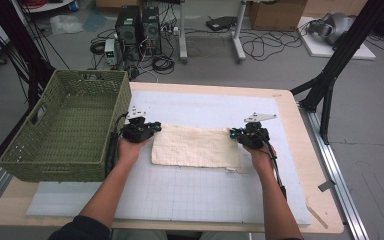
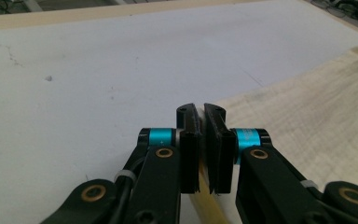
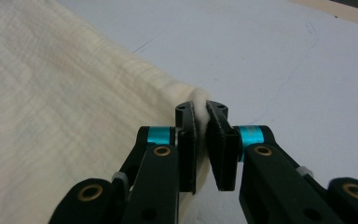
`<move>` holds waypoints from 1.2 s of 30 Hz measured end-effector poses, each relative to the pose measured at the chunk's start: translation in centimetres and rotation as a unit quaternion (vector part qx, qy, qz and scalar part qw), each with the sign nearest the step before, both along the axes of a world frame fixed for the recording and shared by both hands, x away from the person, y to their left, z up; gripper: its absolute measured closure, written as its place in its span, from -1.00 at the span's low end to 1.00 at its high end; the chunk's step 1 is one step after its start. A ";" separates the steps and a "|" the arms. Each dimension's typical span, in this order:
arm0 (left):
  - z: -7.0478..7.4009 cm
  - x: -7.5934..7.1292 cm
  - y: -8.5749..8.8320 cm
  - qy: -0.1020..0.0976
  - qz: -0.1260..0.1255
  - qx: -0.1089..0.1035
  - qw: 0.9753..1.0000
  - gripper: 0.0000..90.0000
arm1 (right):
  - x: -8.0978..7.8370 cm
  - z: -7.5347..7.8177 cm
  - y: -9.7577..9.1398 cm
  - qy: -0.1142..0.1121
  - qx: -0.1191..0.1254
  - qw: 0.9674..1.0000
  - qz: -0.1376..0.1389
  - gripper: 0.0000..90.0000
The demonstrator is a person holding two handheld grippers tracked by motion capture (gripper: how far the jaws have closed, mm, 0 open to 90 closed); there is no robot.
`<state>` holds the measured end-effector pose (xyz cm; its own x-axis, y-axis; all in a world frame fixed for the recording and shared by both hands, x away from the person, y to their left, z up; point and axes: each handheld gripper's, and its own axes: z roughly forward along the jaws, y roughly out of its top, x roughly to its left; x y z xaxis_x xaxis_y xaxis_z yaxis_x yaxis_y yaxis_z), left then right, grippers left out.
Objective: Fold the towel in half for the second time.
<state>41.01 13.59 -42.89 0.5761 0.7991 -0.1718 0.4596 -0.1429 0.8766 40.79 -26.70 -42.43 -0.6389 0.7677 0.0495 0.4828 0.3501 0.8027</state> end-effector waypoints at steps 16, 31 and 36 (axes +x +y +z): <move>1.4 -2.6 -0.1 -0.018 -0.026 -0.002 1.000 0.87 | -2.5 2.3 -0.1 -0.034 -0.016 0.998 0.044 0.83; 0.3 -4.3 0.2 -0.018 -0.036 -0.009 0.999 0.87 | -4.6 0.4 -1.0 -0.033 0.002 0.997 0.064 0.83; 0.0 -4.9 0.3 -0.017 -0.043 -0.012 0.999 0.87 | -5.3 0.3 -1.0 -0.037 0.003 0.997 0.071 0.83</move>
